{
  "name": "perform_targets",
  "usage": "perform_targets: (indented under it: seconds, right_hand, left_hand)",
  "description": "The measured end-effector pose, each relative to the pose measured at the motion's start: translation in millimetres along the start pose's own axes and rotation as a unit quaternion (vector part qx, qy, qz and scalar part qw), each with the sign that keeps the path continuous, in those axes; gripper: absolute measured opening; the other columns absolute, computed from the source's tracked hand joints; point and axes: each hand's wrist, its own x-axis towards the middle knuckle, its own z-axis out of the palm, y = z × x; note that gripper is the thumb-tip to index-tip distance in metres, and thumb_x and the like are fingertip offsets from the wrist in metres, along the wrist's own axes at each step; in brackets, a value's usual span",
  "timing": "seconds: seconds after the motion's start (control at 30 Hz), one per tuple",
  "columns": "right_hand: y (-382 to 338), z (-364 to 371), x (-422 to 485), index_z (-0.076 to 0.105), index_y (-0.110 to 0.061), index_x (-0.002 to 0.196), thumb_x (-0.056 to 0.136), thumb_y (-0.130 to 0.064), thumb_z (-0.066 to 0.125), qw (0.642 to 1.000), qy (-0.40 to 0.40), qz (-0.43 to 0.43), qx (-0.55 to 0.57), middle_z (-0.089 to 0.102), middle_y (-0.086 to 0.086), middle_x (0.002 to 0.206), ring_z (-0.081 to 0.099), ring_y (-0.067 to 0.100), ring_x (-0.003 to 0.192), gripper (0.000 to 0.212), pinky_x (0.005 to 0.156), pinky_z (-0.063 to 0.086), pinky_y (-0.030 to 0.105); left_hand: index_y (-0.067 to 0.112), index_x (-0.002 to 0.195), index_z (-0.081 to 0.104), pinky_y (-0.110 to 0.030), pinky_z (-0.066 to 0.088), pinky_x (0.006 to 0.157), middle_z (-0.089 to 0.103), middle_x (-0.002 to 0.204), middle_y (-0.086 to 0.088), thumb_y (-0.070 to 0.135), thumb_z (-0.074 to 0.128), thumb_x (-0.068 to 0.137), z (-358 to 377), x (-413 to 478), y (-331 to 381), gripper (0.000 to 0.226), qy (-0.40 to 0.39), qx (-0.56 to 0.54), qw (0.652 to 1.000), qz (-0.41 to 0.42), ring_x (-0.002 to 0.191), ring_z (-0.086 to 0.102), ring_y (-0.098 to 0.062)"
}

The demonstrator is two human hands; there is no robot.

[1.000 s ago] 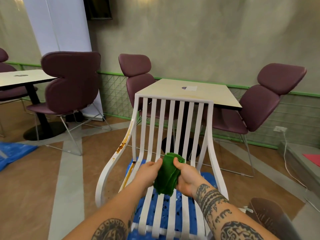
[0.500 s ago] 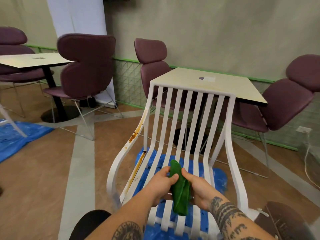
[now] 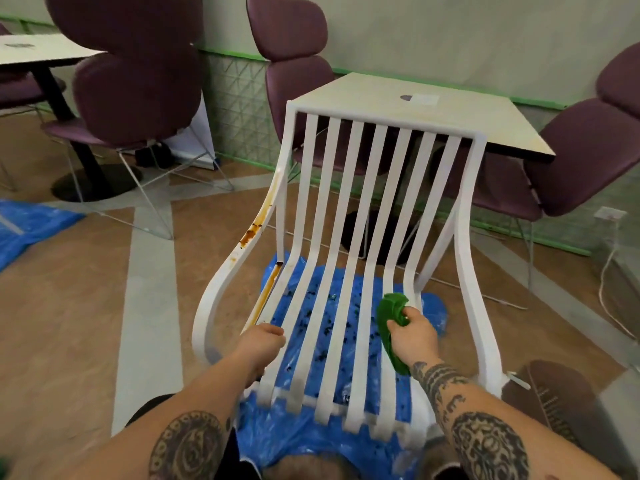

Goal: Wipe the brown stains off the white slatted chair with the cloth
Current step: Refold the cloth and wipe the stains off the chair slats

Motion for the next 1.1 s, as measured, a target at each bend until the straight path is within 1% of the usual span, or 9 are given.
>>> perform_targets:
  seconds: [0.1,0.27,0.33,0.4,0.47,0.57,0.7,0.8,1.1]
  right_hand:
    - [20,27,3,0.068,-0.015,0.121,0.096,-0.017,0.061,0.992,-0.055,-0.038,-0.104,0.066,0.013,0.108,0.062,0.024,0.083,0.026,0.07,0.049,0.027]
    - [38,76,-19,0.068,-0.021,0.117,0.1,-0.015,0.051,0.938,-0.196,-0.108,-0.266,0.057,0.007,0.102,0.056,0.023,0.099,0.025,0.085,0.049,0.035]
    - [32,81,-26,0.065,-0.018,0.123,0.098,-0.014,0.048,0.912,-0.225,-0.12,-0.322,0.058,0.009,0.114,0.05,0.029,0.113,0.03,0.094,0.047,0.039]
    - [25,81,-23,0.066,-0.012,0.103,0.098,-0.017,0.048,0.915,-0.257,-0.085,-0.3,0.062,0.009,0.1,0.058,0.026,0.096,0.019,0.078,0.051,0.036]
    - [14,74,-16,0.06,-0.015,0.086,0.098,-0.021,0.048,0.937,-0.263,-0.044,-0.227,0.06,0.004,0.079,0.056,0.019,0.071,0.018,0.058,0.043,0.03]
    - [-8,74,6,0.057,-0.023,0.098,0.102,-0.028,0.048,0.971,-0.222,-0.009,-0.092,0.064,0.002,0.082,0.059,0.016,0.069,0.011,0.054,0.042,0.027]
    - [-34,93,38,0.055,-0.024,0.117,0.105,-0.029,0.047,0.981,-0.192,0.009,0.023,0.066,0.001,0.093,0.064,0.02,0.078,0.016,0.065,0.054,0.032]
    - [-48,118,71,0.057,-0.022,0.129,0.105,-0.03,0.047,0.987,-0.154,-0.036,-0.008,0.065,0.006,0.083,0.055,0.019,0.06,0.027,0.049,0.039,0.025]
    - [-100,185,180,0.056,-0.021,0.138,0.106,-0.026,0.046,0.987,-0.043,-0.141,-0.061,0.047,0.008,0.12,0.058,0.031,0.07,0.034,0.064,0.049,0.034]
  left_hand:
    - [0.021,0.143,0.053,-0.032,0.04,0.059,0.062,0.094,-0.002,0.023,0.052,0.102,15,3,-10,0.042,-0.043,0.092,0.995,0.001,0.074,0.051,-0.021]
    - [0.02,0.155,0.038,-0.029,0.047,0.084,0.046,0.154,-0.008,0.03,0.05,0.101,39,12,-22,0.056,-0.059,0.268,0.961,0.032,0.104,0.059,-0.019]
    - [0.021,0.152,0.042,-0.031,0.052,0.091,0.051,0.149,-0.007,0.031,0.051,0.1,41,17,-22,0.054,-0.04,0.301,0.952,0.037,0.112,0.062,-0.023]
    - [0.02,0.148,0.048,-0.035,0.056,0.088,0.06,0.137,-0.008,0.029,0.05,0.099,41,24,-22,0.049,-0.029,0.296,0.954,0.031,0.107,0.066,-0.026]
    - [0.017,0.142,0.053,-0.032,0.056,0.073,0.067,0.123,-0.011,0.026,0.05,0.1,37,30,-18,0.043,-0.002,0.259,0.965,0.033,0.098,0.068,-0.026]
    - [0.019,0.13,0.063,-0.026,0.049,0.055,0.071,0.107,-0.011,0.023,0.048,0.099,21,47,-14,0.034,0.099,0.18,0.977,0.052,0.07,0.063,-0.02]
    - [0.025,0.121,0.062,-0.039,0.059,0.074,0.069,0.101,-0.008,0.024,0.048,0.096,5,69,-21,0.029,0.199,0.11,0.974,0.015,0.083,0.067,-0.029]
    - [0.026,0.117,0.055,-0.041,0.057,0.07,0.065,0.094,-0.013,0.019,0.047,0.097,4,88,-24,0.023,0.2,0.039,0.978,-0.04,0.082,0.067,-0.036]
    - [0.035,0.09,0.066,-0.055,0.057,0.082,0.064,0.078,-0.004,0.045,0.047,0.09,25,193,7,0.022,0.271,0.031,0.961,-0.039,0.083,0.068,-0.036]
